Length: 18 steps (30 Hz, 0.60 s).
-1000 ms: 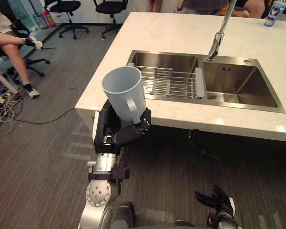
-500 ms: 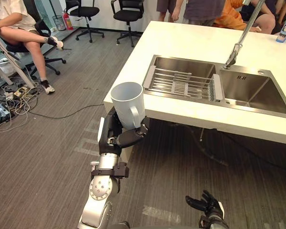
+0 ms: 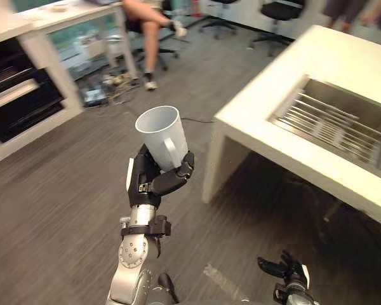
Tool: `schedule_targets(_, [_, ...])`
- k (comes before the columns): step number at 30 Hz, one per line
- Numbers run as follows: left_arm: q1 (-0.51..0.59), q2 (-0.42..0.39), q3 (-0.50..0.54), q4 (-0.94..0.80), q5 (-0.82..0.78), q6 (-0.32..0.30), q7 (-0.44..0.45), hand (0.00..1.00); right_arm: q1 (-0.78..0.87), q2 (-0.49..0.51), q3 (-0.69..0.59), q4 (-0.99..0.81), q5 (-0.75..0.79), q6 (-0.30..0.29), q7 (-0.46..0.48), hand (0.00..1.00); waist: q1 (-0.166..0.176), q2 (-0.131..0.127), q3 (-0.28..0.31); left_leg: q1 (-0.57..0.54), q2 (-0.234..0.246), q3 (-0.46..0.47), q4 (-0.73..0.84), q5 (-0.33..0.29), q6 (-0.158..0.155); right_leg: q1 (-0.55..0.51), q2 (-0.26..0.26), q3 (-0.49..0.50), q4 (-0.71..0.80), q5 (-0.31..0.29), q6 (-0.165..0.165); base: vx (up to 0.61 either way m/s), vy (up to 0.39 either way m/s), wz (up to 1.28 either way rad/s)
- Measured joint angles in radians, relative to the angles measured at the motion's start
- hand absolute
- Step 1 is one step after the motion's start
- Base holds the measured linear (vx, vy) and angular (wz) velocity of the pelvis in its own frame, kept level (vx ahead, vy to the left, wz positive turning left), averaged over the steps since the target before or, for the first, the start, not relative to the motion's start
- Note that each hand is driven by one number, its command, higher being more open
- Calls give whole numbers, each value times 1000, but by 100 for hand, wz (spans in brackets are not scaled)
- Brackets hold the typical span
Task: Walk over to the sink, pick up the cup, carry it to the dishwasher, place the cup inside the dishwasher, then close the dishwasher door
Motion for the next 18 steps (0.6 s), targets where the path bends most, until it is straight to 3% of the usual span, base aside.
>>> schedule_targets(1, [15, -1, 31, 1, -1, 0, -1, 30, -18, -3, -12, 5, -1, 0, 0, 90, 1, -4, 2, -1, -41, -36, 10, 6, 8, 26, -29, -5, 12, -17, 23, 88, 164, 129])
schedule_targets(2, [25, -2, 43, 1, -2, 0, -2, 30, -28, -5, -19, 9, -2, 0, 1, 90, -1, -4, 3, -1, -59, -53, 17, -3, 16, 33, -49, -17, 37, -22, 27, 64, 145, 101])
schedule_targets(3, [39, -4, 59, 0, -3, 0, -5, 30, -45, -11, -21, 18, -5, 0, 2, 90, 1, -3, 4, -1, -82, -73, 30, -19, 26, 33, -84, -29, 95, -25, 18, 108, 208, 97])
schedule_targets(4, [55, -1, 85, 0, -3, 2, -9, 30, -77, -20, -16, 32, -32, 6, 10, 90, 4, -8, 10, 8, -121, -116, 50, -40, 45, 19, -153, -25, 242, -27, -4, 146, 209, 97])
schedule_targets(5, [58, -2, 93, 0, -3, 3, -12, 30, -88, -22, -10, 32, -41, 9, 13, 90, 1, -9, 17, 16, -138, -138, 58, -50, 54, 3, -182, 2, 328, -17, -50, 198, 257, 129])
schedule_targets(6, [63, -2, 98, -2, -2, 9, -17, 30, -103, -24, 1, 31, -52, 13, 20, 90, -14, -4, 29, 38, -163, -197, 67, -66, 70, -54, -211, 115, 497, 50, -171, 227, 236, 151])
schedule_targets(7, [62, 3, 99, -6, -1, 13, -18, 30, -105, -17, 14, 26, -70, 12, 25, 90, -31, -2, 36, 56, -180, -268, 71, -76, 82, -125, -164, 303, 626, 37, -163, 259, 177, 178])
schedule_targets(8, [61, 3, 102, -6, -1, 13, -17, 30, -102, -15, 27, 15, -73, 12, 28, 90, -36, -5, 44, 69, -189, -315, 69, -78, 81, -178, -88, 435, 675, -31, -137, 187, 87, 148])
schedule_targets(11, [63, 1, 116, -11, -1, 15, -11, 30, -65, 9, 29, -88, -79, 15, 33, 90, -14, -9, 56, 107, -225, -435, 70, -92, 69, -344, 86, 688, 677, -170, -82, 257, 33, 119])
schedule_targets(12, [63, 0, 114, -18, -1, 19, -11, 30, -50, 17, 29, -114, -79, 15, 34, 90, -19, -10, 56, 116, -233, -470, 75, -93, 69, -365, 116, 729, 658, -183, -84, 330, -47, 174])
schedule_targets(14, [62, 0, 85, -75, -1, 22, -11, 30, 29, 33, 41, -215, -81, 21, 39, 90, -30, -21, 62, 140, -262, -616, 131, -128, 58, -391, 220, 892, 517, -206, -52, 283, -137, 205])
schedule_targets(15, [63, 1, 82, -95, -1, 21, -11, 30, 50, 37, 44, -240, -81, 21, 39, 90, -24, -31, 60, 143, -269, -630, 140, -141, 52, -390, 222, 916, 471, -200, -44, 273, -195, 195])
schedule_targets(17, [58, 10, 79, -147, -1, 9, -12, 30, 91, 54, 60, -292, -86, 22, 37, 90, -21, -87, 44, 133, -303, -643, 192, -184, 20, -377, 171, 909, 295, -71, -58, 247, -198, 172])
schedule_targets(18, [48, 3, 75, -150, -1, -6, -14, 30, 91, 54, 63, -297, -94, 28, 39, 90, -21, -83, 45, 114, -285, -644, 245, -219, -7, -352, 167, 851, 278, -70, -28, 248, -182, 173])
